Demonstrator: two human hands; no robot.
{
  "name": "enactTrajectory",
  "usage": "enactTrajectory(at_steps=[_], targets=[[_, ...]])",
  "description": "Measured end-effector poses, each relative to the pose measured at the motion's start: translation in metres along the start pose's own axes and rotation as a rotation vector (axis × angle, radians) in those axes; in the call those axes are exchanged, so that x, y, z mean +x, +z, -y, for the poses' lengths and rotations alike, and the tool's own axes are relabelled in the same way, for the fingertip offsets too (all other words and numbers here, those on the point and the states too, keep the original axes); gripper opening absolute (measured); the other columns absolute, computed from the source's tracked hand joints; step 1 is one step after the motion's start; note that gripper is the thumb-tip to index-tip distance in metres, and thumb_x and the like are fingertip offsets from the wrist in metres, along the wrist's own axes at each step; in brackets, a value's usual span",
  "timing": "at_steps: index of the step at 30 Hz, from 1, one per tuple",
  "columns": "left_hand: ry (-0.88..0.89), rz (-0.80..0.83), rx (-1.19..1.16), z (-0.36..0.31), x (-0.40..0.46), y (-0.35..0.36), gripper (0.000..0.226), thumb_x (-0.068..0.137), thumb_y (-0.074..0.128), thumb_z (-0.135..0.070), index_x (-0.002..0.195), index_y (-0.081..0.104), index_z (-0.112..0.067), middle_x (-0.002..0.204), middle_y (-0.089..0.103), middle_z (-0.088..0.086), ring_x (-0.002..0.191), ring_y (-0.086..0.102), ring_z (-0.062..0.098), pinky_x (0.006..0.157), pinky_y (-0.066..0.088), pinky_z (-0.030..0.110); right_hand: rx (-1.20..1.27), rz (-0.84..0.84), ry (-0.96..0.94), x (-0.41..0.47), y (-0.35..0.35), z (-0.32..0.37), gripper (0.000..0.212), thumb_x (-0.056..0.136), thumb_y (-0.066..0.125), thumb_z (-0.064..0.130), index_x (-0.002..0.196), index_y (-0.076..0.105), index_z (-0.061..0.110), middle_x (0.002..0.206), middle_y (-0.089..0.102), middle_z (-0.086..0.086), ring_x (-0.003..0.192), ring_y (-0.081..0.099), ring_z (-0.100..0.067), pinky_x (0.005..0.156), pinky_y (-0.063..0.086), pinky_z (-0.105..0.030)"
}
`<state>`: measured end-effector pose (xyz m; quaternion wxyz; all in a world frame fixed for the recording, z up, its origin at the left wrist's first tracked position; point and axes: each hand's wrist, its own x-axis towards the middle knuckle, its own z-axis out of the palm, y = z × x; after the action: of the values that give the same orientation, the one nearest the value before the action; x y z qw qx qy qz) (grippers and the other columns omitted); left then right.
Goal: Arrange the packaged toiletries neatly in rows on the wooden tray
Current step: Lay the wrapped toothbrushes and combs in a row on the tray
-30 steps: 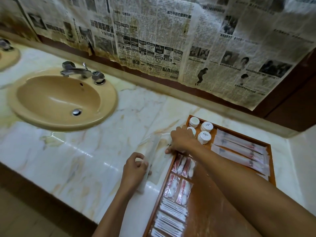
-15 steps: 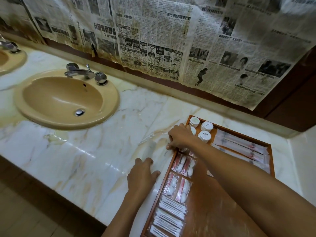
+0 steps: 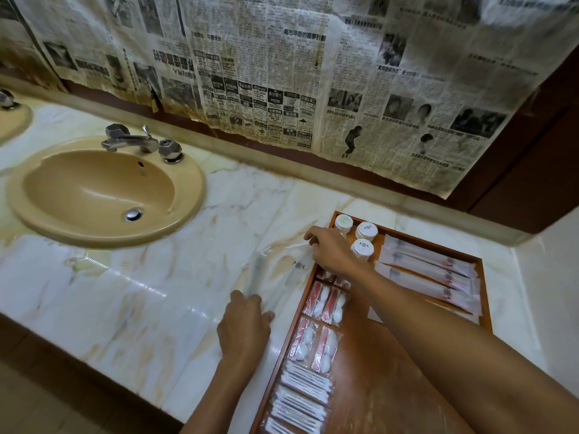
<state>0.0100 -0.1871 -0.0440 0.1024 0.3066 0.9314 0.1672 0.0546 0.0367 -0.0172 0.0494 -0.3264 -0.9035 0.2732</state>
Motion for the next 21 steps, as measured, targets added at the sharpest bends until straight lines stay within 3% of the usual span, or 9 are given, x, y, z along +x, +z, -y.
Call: enactTrajectory(at_steps=[4,7,11,14,16,18,21], targets=[[-0.035,0.036,-0.02,0.0,0.01,-0.003,0.013,0.091,0.059,-0.03,0.092,0.064,-0.018,0.097,0.052,0.0,0.078,0.055,0.02,0.062,0.04,0.028,0.062,-0.07,-0.01,-0.008,0.0,0.001,0.034,0.087,0.045,0.0,0.113,0.063,0.012,0.102,0.067,-0.005,0.097,0.059,-0.022,0.083,0.051,-0.042],[-0.164,0.129,-0.231,0.005,0.022,-0.01,0.008,0.08,0.067,-0.023,0.075,0.065,-0.017,0.079,0.062,-0.001,0.069,0.057,0.017,0.059,0.042,0.027,0.169,-0.139,0.02,-0.015,-0.001,0.002,0.029,0.091,0.046,0.005,0.114,0.063,0.012,0.106,0.067,-0.005,0.098,0.06,-0.02,0.084,0.052,-0.04],[-0.245,0.181,-0.647,0.012,0.03,-0.017,0.02,0.076,0.077,-0.019,0.065,0.065,-0.007,0.062,0.065,0.004,0.063,0.063,0.022,0.064,0.047,0.031,0.415,-0.244,0.086,-0.034,0.003,0.005,0.021,0.094,0.051,0.011,0.111,0.064,0.015,0.1,0.067,0.004,0.087,0.06,-0.006,0.075,0.051,-0.027],[-0.201,0.21,-0.857,0.0,0.029,-0.022,0.023,0.076,0.078,-0.013,0.06,0.062,-0.008,0.061,0.059,0.004,0.064,0.056,0.021,0.066,0.043,0.032,0.583,-0.267,0.14,-0.054,0.012,0.014,0.016,0.094,0.058,0.028,0.104,0.067,0.02,0.091,0.068,0.012,0.083,0.061,0.002,0.068,0.044,-0.015],[-0.157,0.212,-0.886,-0.015,0.025,-0.025,0.019,0.074,0.08,-0.014,0.064,0.065,-0.009,0.066,0.064,0.002,0.067,0.06,0.018,0.067,0.044,0.03,0.702,-0.235,0.164,-0.068,0.015,0.021,0.02,0.093,0.06,0.038,0.1,0.068,0.021,0.087,0.071,0.008,0.082,0.065,0.0,0.068,0.048,-0.018],[-0.095,0.235,-0.88,-0.03,0.019,-0.025,0.015,0.072,0.081,-0.017,0.069,0.067,-0.011,0.069,0.068,0.0,0.068,0.062,0.016,0.066,0.047,0.03,0.855,-0.213,0.169,-0.081,0.015,0.027,0.015,0.092,0.063,0.032,0.098,0.068,0.019,0.087,0.074,0.002,0.083,0.07,-0.009,0.07,0.056,-0.027],[0.016,0.32,-0.854,-0.048,0.008,-0.024,0.015,0.07,0.082,-0.022,0.072,0.07,-0.015,0.071,0.071,-0.002,0.067,0.066,0.015,0.063,0.05,0.028,1.002,-0.289,0.198,-0.098,0.006,0.027,0.01,0.093,0.063,0.013,0.1,0.068,0.016,0.088,0.076,0.0,0.083,0.072,-0.015,0.07,0.058,-0.028]])
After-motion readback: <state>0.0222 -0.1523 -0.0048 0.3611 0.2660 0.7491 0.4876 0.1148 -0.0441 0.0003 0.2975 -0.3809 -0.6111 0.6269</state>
